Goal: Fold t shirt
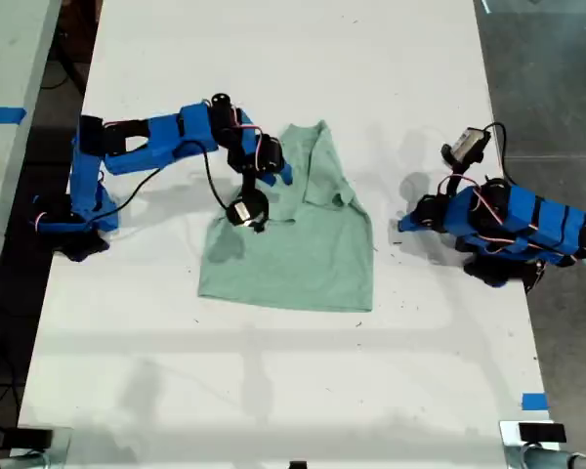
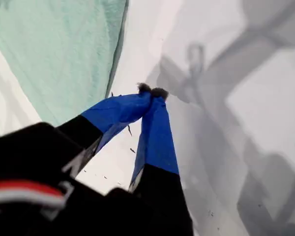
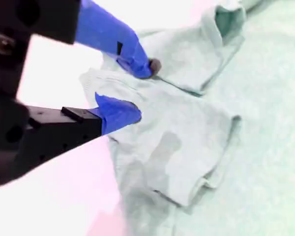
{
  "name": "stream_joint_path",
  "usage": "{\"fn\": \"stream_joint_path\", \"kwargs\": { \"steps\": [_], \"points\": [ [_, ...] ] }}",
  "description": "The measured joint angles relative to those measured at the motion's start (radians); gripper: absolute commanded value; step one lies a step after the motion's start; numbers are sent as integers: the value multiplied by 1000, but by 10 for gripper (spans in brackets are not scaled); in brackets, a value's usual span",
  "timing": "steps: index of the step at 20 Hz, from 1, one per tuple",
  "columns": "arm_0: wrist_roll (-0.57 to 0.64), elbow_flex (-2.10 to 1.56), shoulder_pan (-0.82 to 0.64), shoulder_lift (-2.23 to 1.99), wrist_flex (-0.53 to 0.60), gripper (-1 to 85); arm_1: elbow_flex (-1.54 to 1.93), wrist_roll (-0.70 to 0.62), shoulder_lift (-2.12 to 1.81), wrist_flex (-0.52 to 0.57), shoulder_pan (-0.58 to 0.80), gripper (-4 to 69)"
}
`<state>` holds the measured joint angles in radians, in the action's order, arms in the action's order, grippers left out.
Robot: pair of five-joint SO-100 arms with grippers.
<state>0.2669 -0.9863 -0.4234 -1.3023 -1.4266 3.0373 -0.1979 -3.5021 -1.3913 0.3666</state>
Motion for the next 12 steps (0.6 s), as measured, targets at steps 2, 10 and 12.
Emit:
{"fn": "stream_joint_path", "kwargs": {
  "steps": [2, 10, 12],
  "points": [
    [9, -11, -64, -173, -86, 1, 0, 0, 0, 0, 0, -11],
    [-101, -749, 140, -1132, 94, 1, 0, 0, 0, 0, 0, -11],
    [-160, -1135, 137, -1500, 198, 1, 0, 0, 0, 0, 0, -11]
  ]
}}
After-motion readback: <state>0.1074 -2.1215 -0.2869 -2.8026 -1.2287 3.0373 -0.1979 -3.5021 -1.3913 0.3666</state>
